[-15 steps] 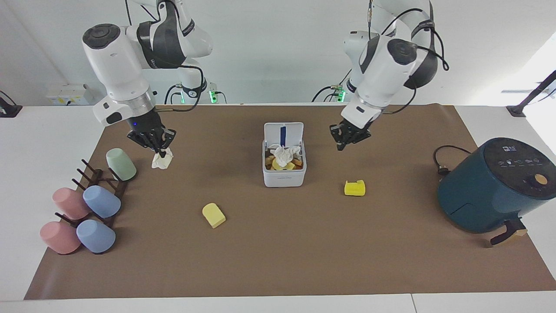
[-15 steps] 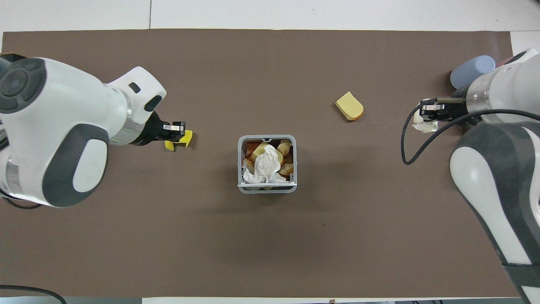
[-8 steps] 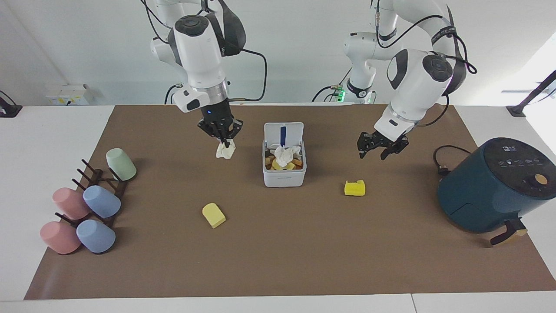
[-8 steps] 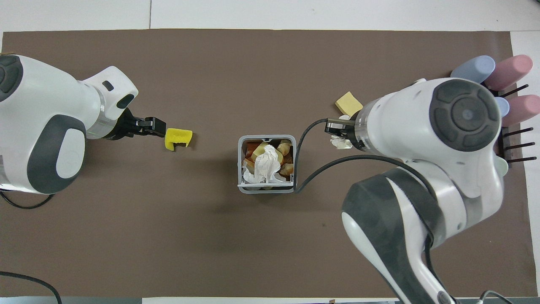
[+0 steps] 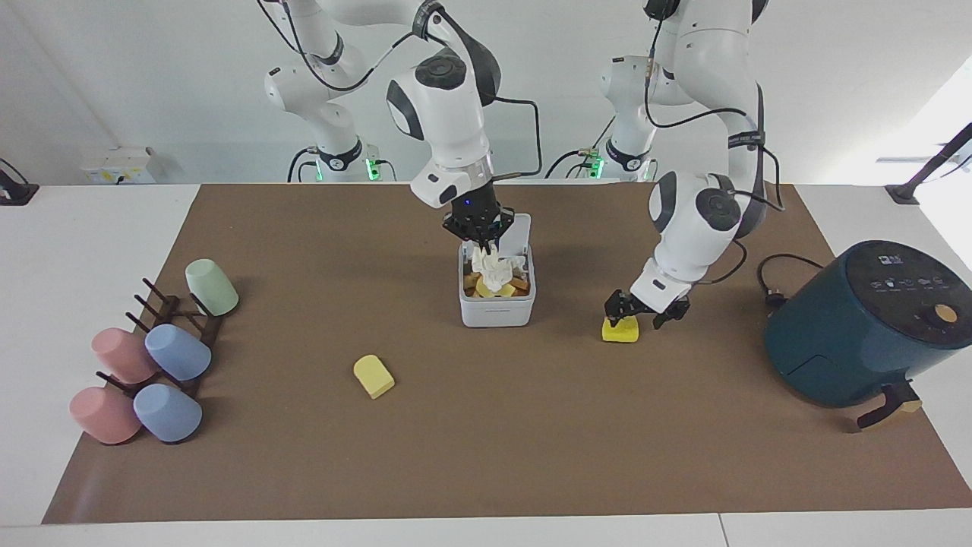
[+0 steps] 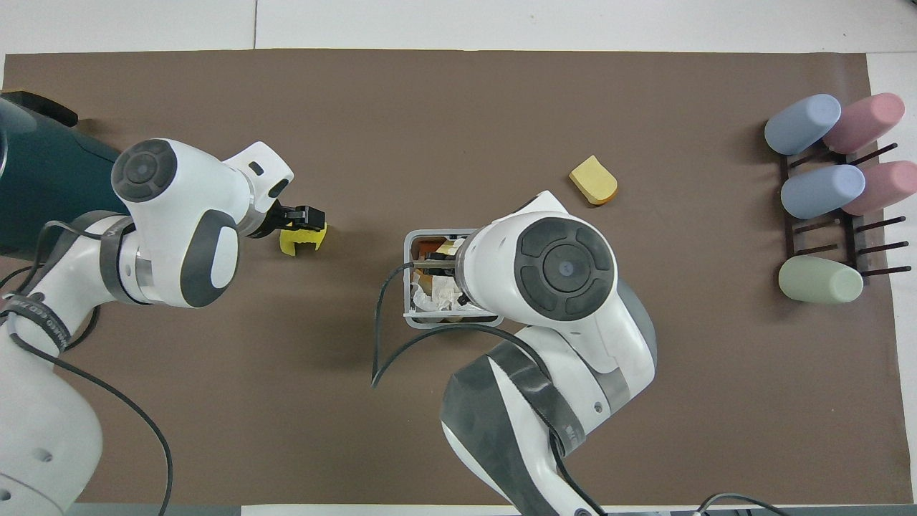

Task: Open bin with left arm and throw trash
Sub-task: 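Drop the crumpled paper into the open bin with the right gripper, then grasp the sponge with the right gripper while the left gripper lifts the clip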

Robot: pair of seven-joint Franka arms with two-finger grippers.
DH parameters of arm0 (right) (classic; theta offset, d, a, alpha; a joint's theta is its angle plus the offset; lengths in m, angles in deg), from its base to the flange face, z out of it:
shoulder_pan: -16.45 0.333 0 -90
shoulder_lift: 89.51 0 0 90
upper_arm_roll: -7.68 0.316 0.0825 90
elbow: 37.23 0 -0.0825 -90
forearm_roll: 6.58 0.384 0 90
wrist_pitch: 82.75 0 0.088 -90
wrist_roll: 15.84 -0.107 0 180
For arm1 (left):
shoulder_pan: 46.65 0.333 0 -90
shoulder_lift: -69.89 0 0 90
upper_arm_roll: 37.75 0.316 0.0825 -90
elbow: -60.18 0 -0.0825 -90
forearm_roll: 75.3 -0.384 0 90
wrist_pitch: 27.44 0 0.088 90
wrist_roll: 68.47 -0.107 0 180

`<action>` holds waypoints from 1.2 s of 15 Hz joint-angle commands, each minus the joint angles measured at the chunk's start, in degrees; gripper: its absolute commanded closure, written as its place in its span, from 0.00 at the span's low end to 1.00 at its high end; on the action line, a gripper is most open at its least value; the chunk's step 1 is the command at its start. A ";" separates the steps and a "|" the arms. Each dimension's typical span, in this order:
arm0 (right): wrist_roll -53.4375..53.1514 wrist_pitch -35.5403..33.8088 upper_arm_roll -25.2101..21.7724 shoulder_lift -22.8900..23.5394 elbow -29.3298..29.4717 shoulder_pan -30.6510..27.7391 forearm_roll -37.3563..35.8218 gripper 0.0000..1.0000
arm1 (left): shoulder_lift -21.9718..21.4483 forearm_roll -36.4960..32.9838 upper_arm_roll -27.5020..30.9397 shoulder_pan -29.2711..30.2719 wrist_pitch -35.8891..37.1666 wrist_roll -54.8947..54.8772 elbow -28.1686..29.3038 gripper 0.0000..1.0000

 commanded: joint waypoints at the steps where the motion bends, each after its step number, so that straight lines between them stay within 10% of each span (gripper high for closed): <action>1: -0.53 2.56 -0.10 -0.79 -2.22 -0.15 1.00 1.00 | 2.01 -1.18 0.38 -1.29 -3.43 -0.12 0.15 0.00; 3: -3.15 2.04 -0.10 -0.88 -2.14 0.99 2.92 0.88 | 2.01 -1.27 0.38 -1.29 -3.25 -0.13 0.32 0.00; 4: -3.95 2.04 -0.10 -0.88 -2.14 0.99 2.93 0.26 | 2.01 -1.79 0.38 -1.29 -3.08 -0.21 0.41 0.00; 5: -3.96 1.95 -0.10 -0.88 -1.97 0.99 2.93 0.00 | 2.01 -2.41 0.38 -1.29 -2.82 -0.22 0.41 0.00; 10: -3.61 1.51 -0.63 -1.14 -1.26 -0.41 2.41 0.00 | 1.57 -4.35 0.38 -2.17 0.26 0.05 0.67 0.06; 12: -1.26 -0.42 -0.63 -2.63 -1.52 -4.70 1.53 0.00 | 1.48 -4.35 0.38 -2.17 0.26 0.14 0.94 0.33; 15: 10.94 0.54 -0.54 -2.12 -1.52 -11.47 1.35 0.00 | 1.57 -4.35 0.38 -1.91 0.35 0.58 0.76 1.00; 18: 22.36 2.38 -0.63 -0.54 -2.05 -16.57 1.35 0.00 | 1.65 -4.26 0.38 -1.47 0.53 1.36 0.15 1.00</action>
